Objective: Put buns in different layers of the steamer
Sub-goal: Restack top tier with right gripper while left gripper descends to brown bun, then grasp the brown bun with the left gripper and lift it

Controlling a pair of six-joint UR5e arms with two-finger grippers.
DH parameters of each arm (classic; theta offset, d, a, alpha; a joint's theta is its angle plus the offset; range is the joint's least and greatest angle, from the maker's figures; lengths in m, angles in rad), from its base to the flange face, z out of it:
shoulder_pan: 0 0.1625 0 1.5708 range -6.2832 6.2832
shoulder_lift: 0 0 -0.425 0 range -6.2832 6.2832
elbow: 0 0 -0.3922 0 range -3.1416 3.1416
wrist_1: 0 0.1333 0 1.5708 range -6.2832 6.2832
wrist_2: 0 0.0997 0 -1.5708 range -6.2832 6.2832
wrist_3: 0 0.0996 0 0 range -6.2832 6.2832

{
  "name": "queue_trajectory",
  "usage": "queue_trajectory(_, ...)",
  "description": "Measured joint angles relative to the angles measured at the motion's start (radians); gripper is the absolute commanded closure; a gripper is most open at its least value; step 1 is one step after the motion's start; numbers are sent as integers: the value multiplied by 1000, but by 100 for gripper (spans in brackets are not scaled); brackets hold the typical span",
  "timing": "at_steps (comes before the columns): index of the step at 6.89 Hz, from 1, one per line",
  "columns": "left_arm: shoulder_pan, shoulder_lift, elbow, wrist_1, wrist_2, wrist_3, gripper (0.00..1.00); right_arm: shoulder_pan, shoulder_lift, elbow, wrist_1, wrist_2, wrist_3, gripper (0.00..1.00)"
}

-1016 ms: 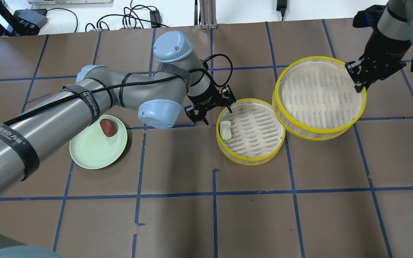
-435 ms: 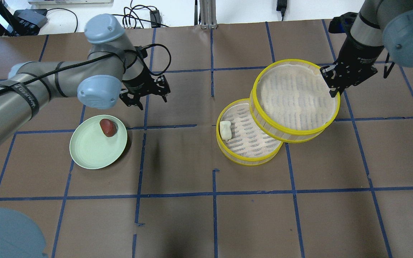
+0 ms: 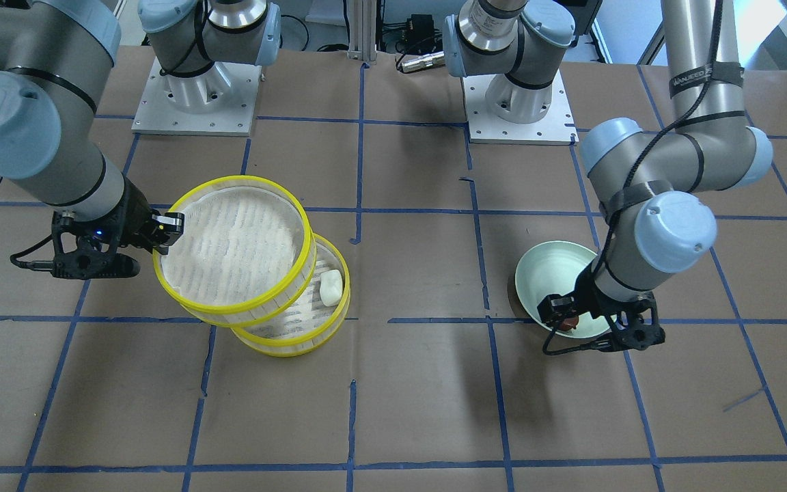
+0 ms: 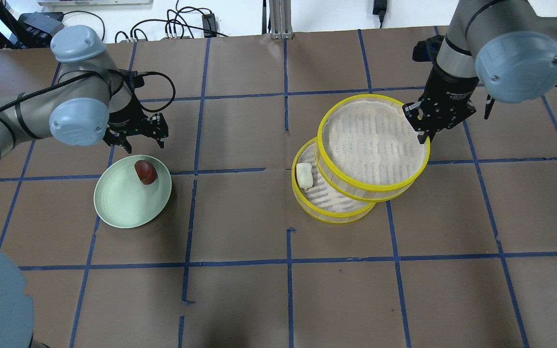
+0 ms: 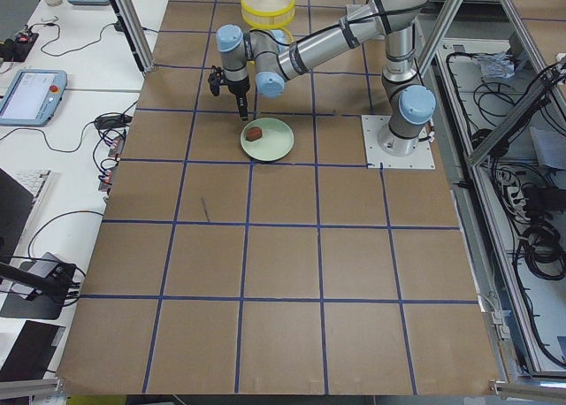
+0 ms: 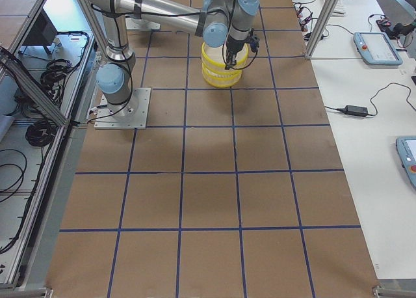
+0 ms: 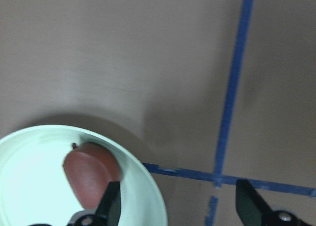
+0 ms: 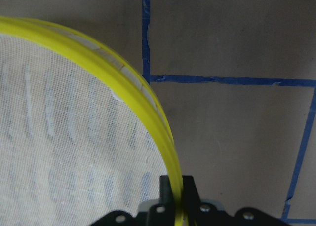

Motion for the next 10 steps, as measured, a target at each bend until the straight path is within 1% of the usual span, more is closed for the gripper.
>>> queue_trajectory(1,46,-5,-5,3,0,26,20,19,15,5,-22,10,32,93)
queue_trajectory(2,67,-14,-26,17,-3,31,22,33,24,8,-37,14,50,93)
queue_trajectory(4,78,-20,-112,70,-41,1,24,42,28,35,-86,12,66,93)
queue_trajectory(5,78,-21,-135,88,-61,-7,36,43,29,46,-106,11,75,93)
queue_trajectory(6,78,-21,-148,95,-78,-10,64,43,29,51,-119,11,82,93)
queue_trajectory(7,78,-21,-150,96,-88,-10,84,43,29,56,-128,10,91,92)
queue_trajectory(8,78,-20,-146,95,-92,-9,90,44,29,65,-134,10,100,92)
queue_trajectory(9,78,-14,-142,93,-93,-7,93,45,29,75,-140,10,104,92)
queue_trajectory(10,78,-4,-138,90,-93,-4,93,45,29,84,-144,10,107,92)
